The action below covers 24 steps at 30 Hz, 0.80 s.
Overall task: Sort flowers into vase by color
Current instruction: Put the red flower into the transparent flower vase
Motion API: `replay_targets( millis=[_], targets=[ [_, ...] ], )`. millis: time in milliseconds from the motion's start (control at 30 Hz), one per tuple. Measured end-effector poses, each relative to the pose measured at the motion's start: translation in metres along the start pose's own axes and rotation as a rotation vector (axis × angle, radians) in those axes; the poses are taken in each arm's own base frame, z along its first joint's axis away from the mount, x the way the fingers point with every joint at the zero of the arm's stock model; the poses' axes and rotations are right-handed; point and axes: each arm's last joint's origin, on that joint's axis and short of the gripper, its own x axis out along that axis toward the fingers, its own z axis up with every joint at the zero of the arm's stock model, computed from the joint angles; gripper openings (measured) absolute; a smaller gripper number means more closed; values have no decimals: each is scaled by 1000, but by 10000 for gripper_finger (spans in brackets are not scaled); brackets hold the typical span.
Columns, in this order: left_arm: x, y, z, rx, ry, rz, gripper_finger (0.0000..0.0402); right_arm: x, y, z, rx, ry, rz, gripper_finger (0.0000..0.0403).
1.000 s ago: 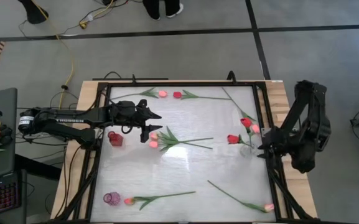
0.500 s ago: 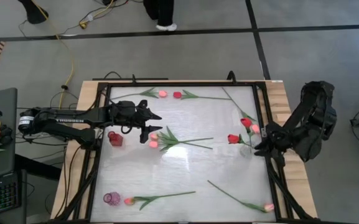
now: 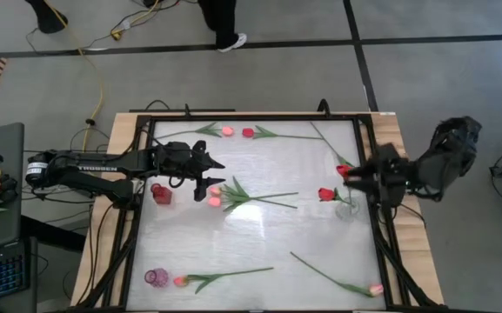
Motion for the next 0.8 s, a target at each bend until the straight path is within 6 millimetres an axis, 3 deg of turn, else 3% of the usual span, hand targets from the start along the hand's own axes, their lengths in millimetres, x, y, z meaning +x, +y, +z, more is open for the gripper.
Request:
replay_targets(
  millis=[100,267,567,667,800],
  targets=[
    [0,0,0,3,0,0,197,1,-2,15,-129,-149,-98,166],
    [0,0,0,-5,0,0,197,5,-20,27,-216,-299,-481,166],
    [0,0,-1,-22,9,6,197,2,-80,18,-6,-178,-905,166],
    [0,1,-1,-22,9,29,197,12,-94,14,53,-136,-937,166],
    [0,3,0,-21,4,66,197,44,-118,13,55,-111,-856,166]
  ],
)
